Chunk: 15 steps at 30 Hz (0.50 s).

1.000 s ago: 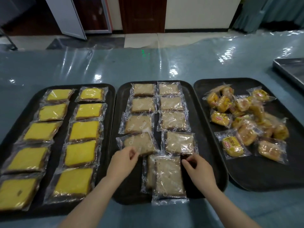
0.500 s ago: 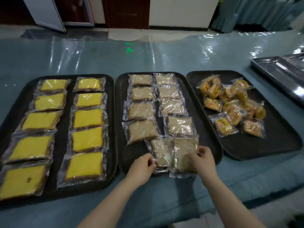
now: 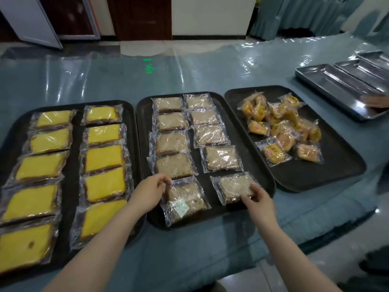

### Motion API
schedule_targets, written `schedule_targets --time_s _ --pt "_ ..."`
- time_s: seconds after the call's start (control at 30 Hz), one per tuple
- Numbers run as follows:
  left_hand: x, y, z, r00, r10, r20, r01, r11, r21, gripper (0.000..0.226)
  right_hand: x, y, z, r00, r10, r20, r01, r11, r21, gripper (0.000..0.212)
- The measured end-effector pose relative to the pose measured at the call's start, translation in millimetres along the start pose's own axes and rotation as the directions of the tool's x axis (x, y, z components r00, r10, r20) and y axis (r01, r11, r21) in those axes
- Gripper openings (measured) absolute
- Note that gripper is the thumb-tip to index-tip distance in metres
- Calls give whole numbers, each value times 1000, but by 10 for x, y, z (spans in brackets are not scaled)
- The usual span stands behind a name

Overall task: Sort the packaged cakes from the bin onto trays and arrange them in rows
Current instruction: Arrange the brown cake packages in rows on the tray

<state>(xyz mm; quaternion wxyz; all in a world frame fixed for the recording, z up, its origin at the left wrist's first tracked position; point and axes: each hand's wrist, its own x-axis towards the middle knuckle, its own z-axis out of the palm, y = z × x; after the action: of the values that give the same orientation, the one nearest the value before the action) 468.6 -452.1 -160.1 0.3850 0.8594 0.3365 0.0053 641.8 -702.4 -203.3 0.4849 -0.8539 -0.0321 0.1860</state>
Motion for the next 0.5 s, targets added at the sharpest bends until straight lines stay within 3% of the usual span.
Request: schedule_targets --time_s 0.2,0.27,0.33,0.4,0.43,0.5 --pt "74 179 -149 964 187 -191 -197 980 -37 30 -21 -41 -58 994 -94 55 107 948 -300 17" --pt "43 230 -160 898 295 -326 -301 953 34 25 -13 -62 -55 993 -106 57 118 939 -323 17" --pt "-31 229 -141 784 471 -403 -444 881 166 23 -12 -82 -34 991 -118 66 133 933 -334 15" --pt "-128 158 -75 699 627 -344 -569 779 264 28 -5 -87 -17 991 -117 64 131 938 -322 14" --pt "-186 105 -19 700 663 -265 -607 748 269 30 -3 -92 -12 992 -115 56 127 939 -319 14" --pt "-299 8 125 782 622 -26 -604 768 213 30 3 -87 -18 991 -127 42 134 930 -343 13"
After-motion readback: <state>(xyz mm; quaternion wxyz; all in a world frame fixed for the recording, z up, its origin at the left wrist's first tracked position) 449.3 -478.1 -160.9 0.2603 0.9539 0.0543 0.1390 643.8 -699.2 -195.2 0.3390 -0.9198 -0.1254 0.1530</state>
